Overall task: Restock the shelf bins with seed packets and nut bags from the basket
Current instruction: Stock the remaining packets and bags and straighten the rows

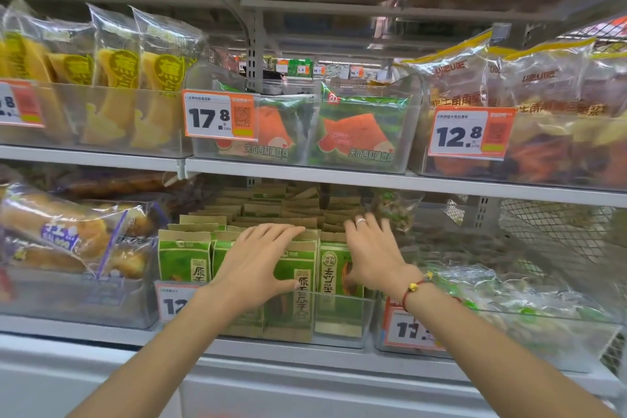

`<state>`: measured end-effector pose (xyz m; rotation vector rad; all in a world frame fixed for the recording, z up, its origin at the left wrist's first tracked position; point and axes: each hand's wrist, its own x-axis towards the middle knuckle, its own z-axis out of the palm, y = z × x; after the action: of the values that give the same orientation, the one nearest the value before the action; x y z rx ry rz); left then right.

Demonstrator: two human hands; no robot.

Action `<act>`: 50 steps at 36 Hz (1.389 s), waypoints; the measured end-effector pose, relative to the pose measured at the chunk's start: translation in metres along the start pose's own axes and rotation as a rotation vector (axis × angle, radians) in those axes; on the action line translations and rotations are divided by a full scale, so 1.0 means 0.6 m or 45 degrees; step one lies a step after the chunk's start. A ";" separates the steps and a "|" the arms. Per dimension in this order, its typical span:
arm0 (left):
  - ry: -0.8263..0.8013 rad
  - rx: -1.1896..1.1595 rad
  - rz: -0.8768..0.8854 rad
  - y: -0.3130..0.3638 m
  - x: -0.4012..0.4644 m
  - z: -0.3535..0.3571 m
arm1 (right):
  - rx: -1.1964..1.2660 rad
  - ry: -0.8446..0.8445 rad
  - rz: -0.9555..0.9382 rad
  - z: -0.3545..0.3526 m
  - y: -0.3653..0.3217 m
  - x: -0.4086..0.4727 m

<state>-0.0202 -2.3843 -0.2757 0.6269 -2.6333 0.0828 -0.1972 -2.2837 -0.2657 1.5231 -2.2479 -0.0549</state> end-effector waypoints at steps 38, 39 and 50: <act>0.002 0.046 -0.031 0.013 -0.004 -0.001 | 0.164 0.393 0.025 0.008 0.005 -0.027; 0.003 0.043 -0.033 0.013 -0.004 -0.001 | 0.165 0.398 0.019 0.006 0.004 -0.025; 0.004 -0.058 -0.115 0.021 -0.005 0.001 | 0.012 0.254 -0.039 -0.001 0.010 -0.025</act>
<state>-0.0236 -2.3719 -0.2773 0.7284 -2.5922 -0.0034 -0.1976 -2.2678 -0.2686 1.4980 -2.0712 0.0945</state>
